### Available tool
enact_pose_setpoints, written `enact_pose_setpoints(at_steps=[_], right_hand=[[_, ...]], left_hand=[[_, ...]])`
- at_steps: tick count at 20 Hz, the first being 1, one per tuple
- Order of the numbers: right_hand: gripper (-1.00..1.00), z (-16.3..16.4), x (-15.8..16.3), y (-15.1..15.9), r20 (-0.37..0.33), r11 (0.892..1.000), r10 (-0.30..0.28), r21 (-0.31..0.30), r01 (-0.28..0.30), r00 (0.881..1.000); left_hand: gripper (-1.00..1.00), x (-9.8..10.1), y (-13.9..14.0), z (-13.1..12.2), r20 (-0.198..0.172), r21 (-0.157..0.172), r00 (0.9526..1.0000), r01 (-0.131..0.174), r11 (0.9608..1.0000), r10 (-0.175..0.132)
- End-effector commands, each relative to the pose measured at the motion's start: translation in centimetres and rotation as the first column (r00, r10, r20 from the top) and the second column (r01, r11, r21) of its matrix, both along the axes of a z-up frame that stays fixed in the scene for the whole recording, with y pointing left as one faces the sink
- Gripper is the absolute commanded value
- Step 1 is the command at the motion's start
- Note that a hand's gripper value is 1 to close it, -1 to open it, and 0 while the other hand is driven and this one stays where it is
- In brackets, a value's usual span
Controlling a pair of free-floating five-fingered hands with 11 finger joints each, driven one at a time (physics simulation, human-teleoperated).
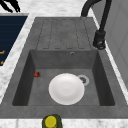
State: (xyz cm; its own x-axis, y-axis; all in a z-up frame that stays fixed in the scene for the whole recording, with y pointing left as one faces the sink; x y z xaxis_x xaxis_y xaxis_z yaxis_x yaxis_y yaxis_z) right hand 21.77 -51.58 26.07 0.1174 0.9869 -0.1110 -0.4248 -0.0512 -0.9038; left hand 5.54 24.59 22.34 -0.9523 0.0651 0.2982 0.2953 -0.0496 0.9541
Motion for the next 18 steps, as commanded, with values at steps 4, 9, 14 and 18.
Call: enact_pose_setpoints(at_steps=[4, 9, 14, 18], right_hand=[[1.00, -3.6, 2.7, -2.8, 0.000, 0.998, 0.058, -0.007, -0.058, 0.998], [1.00, -7.1, 4.3, -4.8, 0.002, 0.998, 0.067, -0.012, -0.067, 0.998], [1.00, -11.2, 5.8, -6.4, 0.007, 0.997, 0.076, -0.034, -0.076, 0.997], [1.00, -14.5, 6.9, -7.7, 0.008, 0.996, 0.077, -0.037, -0.076, 0.997]], left_hand=[[0.00, 0.0, 0.0, 0.0, 0.000, 0.000, 1.0000, 0.000, 1.0000, 0.000], [0.00, 0.0, 0.0, 0.0, 0.000, 0.000, 1.0000, 0.000, 1.0000, 0.000], [0.00, 0.0, 0.0, 0.0, 0.000, 0.000, 1.0000, 0.000, 1.0000, 0.000], [0.00, 0.0, 0.0, 0.0, 0.000, 0.000, 1.0000, 0.000, 1.0000, 0.000]])
